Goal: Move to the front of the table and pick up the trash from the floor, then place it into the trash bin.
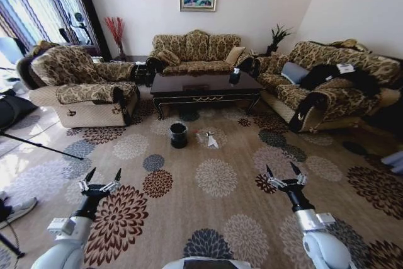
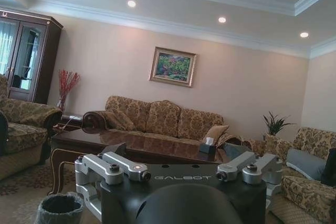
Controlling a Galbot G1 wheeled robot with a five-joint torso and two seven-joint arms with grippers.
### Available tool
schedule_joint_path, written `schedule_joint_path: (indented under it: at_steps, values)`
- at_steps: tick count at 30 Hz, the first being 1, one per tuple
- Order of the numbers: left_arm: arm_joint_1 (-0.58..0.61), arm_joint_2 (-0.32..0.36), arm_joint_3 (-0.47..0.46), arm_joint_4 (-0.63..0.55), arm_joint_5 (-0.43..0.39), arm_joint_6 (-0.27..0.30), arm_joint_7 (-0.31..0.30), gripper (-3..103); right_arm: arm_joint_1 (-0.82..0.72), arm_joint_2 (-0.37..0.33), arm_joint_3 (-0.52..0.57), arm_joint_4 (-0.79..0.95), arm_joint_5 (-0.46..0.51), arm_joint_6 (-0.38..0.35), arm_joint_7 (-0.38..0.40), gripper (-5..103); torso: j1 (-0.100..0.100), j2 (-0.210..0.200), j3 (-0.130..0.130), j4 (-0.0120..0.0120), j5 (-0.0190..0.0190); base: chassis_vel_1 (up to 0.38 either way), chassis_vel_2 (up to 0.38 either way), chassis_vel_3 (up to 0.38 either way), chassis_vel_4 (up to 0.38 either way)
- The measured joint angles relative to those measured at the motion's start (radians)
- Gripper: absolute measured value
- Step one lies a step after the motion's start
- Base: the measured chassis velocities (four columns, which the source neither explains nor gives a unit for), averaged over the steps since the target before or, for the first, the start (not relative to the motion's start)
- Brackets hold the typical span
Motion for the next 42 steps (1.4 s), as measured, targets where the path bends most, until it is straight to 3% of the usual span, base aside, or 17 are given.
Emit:
schedule_joint_path:
  at_steps: [28, 42]
  values:
    - [0.030, -0.005, 0.002, -0.001, -0.007, -0.001, 0.006, 100, 0.007, 0.015, -0.005, -0.023, -0.015, 0.015, 0.001, 100, -0.001, -0.002, -0.001, 0.0000, 0.0000, 0.000, 0.000, 0.000, 0.000]
    - [0.046, -0.016, 0.009, -0.011, -0.005, 0.001, 0.026, 100, -0.009, 0.028, -0.005, -0.015, -0.017, 0.024, -0.004, 100, -0.033, -0.074, -0.041, -0.0001, 0.0000, 0.000, 0.000, 0.000, 0.000]
